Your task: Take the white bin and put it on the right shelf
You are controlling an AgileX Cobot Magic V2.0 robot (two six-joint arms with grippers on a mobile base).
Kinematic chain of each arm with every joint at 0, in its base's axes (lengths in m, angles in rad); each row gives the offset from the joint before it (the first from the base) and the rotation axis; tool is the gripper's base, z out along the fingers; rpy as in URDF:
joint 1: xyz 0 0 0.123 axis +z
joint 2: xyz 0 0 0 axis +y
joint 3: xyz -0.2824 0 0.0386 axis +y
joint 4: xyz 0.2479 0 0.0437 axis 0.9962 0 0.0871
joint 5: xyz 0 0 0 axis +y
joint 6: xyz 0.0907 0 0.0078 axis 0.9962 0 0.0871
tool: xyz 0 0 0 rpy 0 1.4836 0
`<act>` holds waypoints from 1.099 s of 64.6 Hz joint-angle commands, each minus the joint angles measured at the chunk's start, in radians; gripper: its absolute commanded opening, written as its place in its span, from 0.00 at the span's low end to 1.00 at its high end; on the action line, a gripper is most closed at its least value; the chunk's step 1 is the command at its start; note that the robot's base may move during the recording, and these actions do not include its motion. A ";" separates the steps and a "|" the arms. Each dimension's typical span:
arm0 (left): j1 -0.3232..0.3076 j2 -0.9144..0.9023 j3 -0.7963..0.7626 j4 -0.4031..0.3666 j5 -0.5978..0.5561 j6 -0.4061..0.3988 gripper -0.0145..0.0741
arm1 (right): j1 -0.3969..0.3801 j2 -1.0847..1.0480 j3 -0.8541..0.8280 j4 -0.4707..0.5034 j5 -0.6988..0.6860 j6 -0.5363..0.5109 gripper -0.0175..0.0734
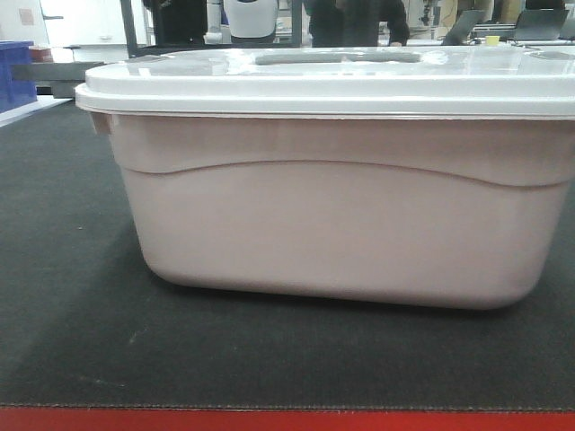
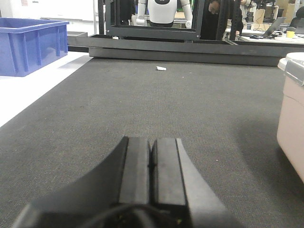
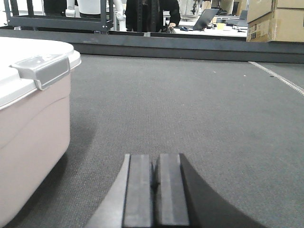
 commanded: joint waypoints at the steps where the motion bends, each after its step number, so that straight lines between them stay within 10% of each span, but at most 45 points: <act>1: -0.001 -0.003 -0.009 -0.003 -0.076 -0.007 0.03 | 0.000 -0.008 0.001 -0.009 -0.087 -0.007 0.27; 56: -0.001 -0.001 -0.014 -0.009 -0.221 -0.007 0.03 | 0.000 -0.008 0.000 -0.009 -0.177 -0.007 0.27; 71: -0.001 0.075 -0.267 0.060 -0.112 -0.007 0.03 | 0.000 -0.007 -0.107 0.029 -0.210 0.022 0.27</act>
